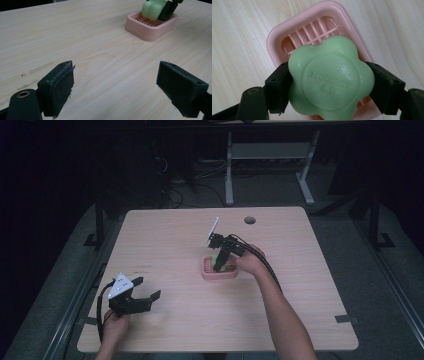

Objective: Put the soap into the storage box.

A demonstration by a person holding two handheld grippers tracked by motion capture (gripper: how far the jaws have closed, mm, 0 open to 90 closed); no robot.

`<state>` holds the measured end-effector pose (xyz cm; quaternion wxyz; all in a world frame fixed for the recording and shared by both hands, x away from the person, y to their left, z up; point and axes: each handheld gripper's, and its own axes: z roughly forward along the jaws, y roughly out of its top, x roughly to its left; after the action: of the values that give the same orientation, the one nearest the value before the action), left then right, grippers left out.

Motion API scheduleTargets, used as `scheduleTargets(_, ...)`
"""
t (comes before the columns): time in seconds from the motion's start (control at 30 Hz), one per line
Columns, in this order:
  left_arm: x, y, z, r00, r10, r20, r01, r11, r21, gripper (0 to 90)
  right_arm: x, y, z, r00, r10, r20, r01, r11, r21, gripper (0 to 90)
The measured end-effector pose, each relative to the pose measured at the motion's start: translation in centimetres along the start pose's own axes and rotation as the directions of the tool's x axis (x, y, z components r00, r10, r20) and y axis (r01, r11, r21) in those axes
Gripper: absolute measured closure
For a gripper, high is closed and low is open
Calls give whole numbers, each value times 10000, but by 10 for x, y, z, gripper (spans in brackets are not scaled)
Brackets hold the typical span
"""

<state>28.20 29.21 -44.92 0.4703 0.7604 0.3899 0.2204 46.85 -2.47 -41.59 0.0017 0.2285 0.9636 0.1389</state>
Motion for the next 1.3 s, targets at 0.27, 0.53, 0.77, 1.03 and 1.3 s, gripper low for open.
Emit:
scheduleTargets(0.27, 0, 0, 0, 10000, -29, -9, 29, 10000, -31, 141, 0, 0, 2, 10000, 64, 3, -64, 10000, 71, 260)
scheduleTargets(0.53, 1, 0, 0, 10000, -59, -35, 59, 10000, -12, 141, -1, 1, 3, 10000, 67, -11, -67, 9999, 76, 259)
scheduleTargets(0.77, 1, 0, 0, 10000, -74, -29, 74, 10000, -55, 141, 0, 1, 3, 9999, 128, 38, -128, 9999, 85, 257)
scheduleTargets(1.03, 1, 0, 0, 10000, -11, 1, 11, 10000, -29, 141, -1, 1, 3, 9998, 185, 35, -185, 9998, 110, 258)
scheduleTargets(1.3, 1, 0, 0, 10000, -11, 5, 11, 10000, -27, 140, -2, 0, 2, 9995, 300, 7, -300, 9995, 119, 257)
